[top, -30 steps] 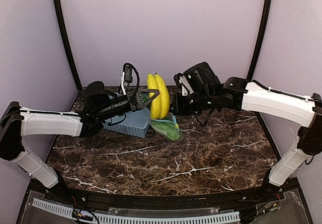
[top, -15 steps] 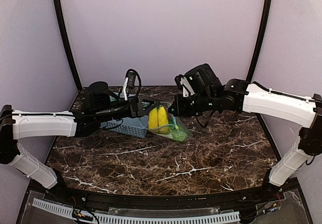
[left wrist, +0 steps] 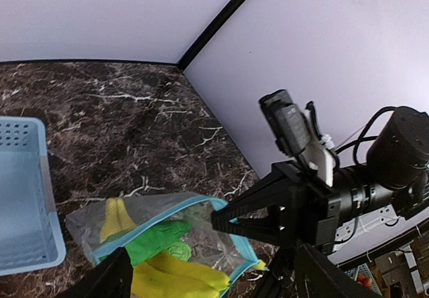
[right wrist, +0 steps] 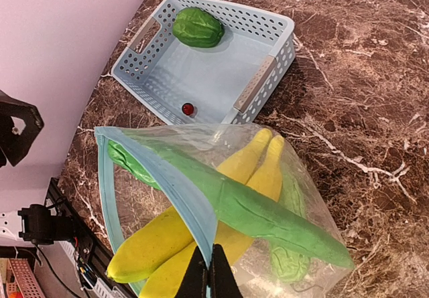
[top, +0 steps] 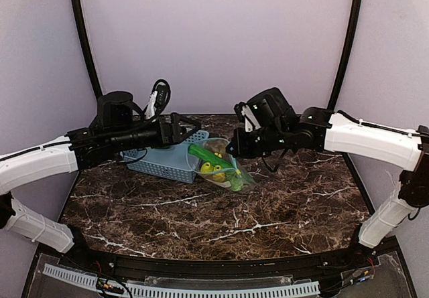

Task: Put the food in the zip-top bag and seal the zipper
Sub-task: Place the fake fruit in the zipper food storage bag, then pass from the right arm to the left, then adjust the fake vegetable in the zipper food storage bag.

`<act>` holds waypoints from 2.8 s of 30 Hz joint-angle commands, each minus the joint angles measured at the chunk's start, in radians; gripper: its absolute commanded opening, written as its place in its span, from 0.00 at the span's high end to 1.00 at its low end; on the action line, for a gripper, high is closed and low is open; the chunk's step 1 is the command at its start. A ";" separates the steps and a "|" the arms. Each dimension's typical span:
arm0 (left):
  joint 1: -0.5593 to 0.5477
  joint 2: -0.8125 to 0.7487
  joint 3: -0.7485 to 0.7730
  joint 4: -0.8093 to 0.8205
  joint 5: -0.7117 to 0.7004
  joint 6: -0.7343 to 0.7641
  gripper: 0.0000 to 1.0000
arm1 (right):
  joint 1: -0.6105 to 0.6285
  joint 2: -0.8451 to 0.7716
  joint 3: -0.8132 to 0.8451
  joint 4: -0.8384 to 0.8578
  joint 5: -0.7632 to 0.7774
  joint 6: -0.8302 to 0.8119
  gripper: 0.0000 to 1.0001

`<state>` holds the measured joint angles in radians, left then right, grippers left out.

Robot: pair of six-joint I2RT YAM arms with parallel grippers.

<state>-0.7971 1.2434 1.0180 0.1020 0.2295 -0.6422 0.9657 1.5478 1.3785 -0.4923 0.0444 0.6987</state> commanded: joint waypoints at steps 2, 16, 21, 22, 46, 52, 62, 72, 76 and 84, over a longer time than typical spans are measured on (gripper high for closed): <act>-0.007 -0.057 -0.114 -0.213 -0.115 -0.114 0.14 | -0.010 -0.029 -0.015 0.057 -0.008 0.006 1.00; -0.007 -0.003 -0.224 -0.070 -0.027 -0.234 0.38 | -0.010 -0.011 -0.034 0.082 -0.040 0.008 1.00; -0.007 0.031 -0.233 -0.019 0.008 -0.254 0.56 | -0.010 -0.005 -0.050 0.104 -0.072 0.009 1.00; -0.007 0.036 -0.235 -0.012 0.013 -0.257 0.61 | -0.010 -0.005 -0.055 0.107 -0.075 0.009 1.00; -0.007 0.079 -0.275 0.086 0.003 -0.296 0.99 | 0.060 -0.165 -0.101 -0.139 0.001 -0.177 0.50; -0.007 0.052 -0.284 0.060 -0.017 -0.291 0.99 | 0.142 -0.070 -0.020 -0.097 -0.021 -0.200 0.63; -0.007 0.032 -0.303 0.051 -0.016 -0.297 0.99 | 0.158 0.184 0.174 -0.080 0.075 -0.195 0.73; -0.007 0.026 -0.310 0.054 -0.008 -0.298 0.99 | 0.128 0.327 0.273 -0.105 0.145 -0.227 0.70; -0.007 0.027 -0.310 0.057 -0.003 -0.298 0.99 | 0.122 0.358 0.301 -0.105 0.171 -0.267 0.67; -0.007 0.025 -0.309 0.061 0.000 -0.294 0.99 | 0.107 0.404 0.316 -0.077 0.163 -0.376 0.66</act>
<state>-0.7971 1.2980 0.7280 0.1692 0.2234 -0.9394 1.0836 1.9232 1.6730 -0.5972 0.1982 0.3950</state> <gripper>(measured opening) 0.007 0.342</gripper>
